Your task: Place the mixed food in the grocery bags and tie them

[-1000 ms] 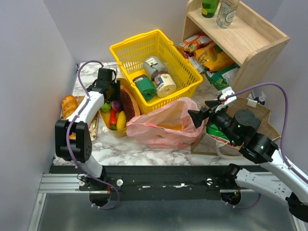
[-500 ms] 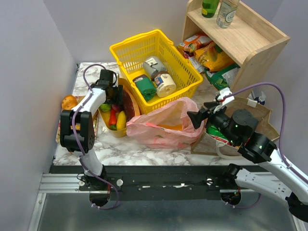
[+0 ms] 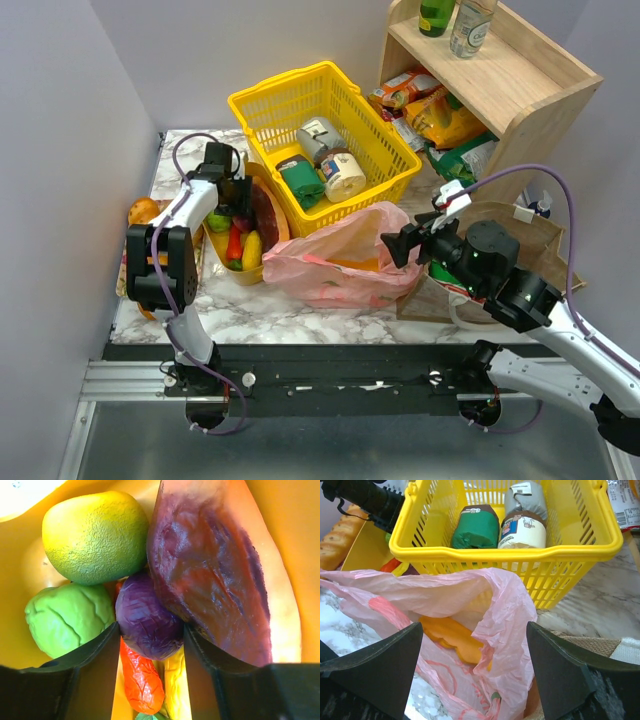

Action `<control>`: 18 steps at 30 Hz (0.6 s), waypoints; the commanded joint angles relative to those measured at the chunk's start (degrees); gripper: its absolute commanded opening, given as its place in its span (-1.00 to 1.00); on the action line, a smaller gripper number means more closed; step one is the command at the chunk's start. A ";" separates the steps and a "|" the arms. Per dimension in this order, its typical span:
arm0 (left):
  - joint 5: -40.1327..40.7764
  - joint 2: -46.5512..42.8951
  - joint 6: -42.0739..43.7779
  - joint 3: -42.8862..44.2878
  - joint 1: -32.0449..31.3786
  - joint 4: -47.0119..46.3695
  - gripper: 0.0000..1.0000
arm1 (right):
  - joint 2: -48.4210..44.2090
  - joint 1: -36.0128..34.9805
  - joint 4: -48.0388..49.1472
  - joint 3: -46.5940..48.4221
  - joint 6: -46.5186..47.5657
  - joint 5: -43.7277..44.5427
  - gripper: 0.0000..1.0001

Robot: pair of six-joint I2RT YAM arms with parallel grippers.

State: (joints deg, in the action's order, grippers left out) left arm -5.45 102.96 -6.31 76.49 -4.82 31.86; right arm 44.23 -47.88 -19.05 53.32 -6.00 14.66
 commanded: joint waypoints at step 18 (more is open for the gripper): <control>3.85 -7.31 2.08 -1.43 -0.89 6.20 -0.71 | -0.46 0.24 -0.37 2.48 0.29 -1.65 0.85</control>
State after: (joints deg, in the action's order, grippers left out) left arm -6.39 102.02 -5.37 76.58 -4.58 34.17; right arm 44.07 -47.88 -19.05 53.32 -5.98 13.98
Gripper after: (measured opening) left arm 0.568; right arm 0.923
